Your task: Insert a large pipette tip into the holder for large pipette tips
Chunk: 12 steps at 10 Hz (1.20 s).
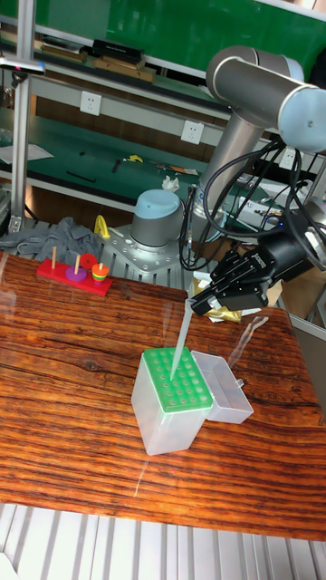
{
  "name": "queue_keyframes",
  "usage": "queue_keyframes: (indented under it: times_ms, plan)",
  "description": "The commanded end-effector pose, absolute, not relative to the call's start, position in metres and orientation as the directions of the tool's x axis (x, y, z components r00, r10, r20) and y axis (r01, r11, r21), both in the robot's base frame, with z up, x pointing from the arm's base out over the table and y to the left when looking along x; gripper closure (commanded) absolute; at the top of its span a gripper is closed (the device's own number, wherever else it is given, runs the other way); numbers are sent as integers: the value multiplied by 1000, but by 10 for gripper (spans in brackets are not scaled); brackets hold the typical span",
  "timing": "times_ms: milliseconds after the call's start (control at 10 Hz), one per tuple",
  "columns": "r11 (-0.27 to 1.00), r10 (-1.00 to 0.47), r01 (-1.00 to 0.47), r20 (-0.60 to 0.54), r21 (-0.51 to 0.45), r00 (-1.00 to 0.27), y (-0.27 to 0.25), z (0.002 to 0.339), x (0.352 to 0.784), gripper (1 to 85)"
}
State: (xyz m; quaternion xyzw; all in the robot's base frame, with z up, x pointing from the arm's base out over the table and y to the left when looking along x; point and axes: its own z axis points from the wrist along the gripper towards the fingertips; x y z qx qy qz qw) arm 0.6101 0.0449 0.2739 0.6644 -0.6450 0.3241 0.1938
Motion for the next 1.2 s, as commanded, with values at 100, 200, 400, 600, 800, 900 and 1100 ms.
queue_keyframes:
  times_ms: [100, 200, 400, 600, 800, 900, 1100]
  plan:
    - [-91, -739, -982, 673, -165, -44, 44, 271, 612, 847]
    - [-93, -738, -981, 673, -168, -46, 44, 271, 612, 847]
    - [-96, -741, -980, 670, -173, -46, 41, 269, 613, 847]
    - [-96, -740, -980, 671, -175, -47, 39, 268, 613, 847]
    - [-92, -747, -980, 663, -178, -50, 41, 265, 614, 847]
    - [-92, -747, -979, 663, -180, -52, 41, 264, 614, 847]
    - [-94, -747, -979, 663, -182, -52, 41, 262, 615, 847]
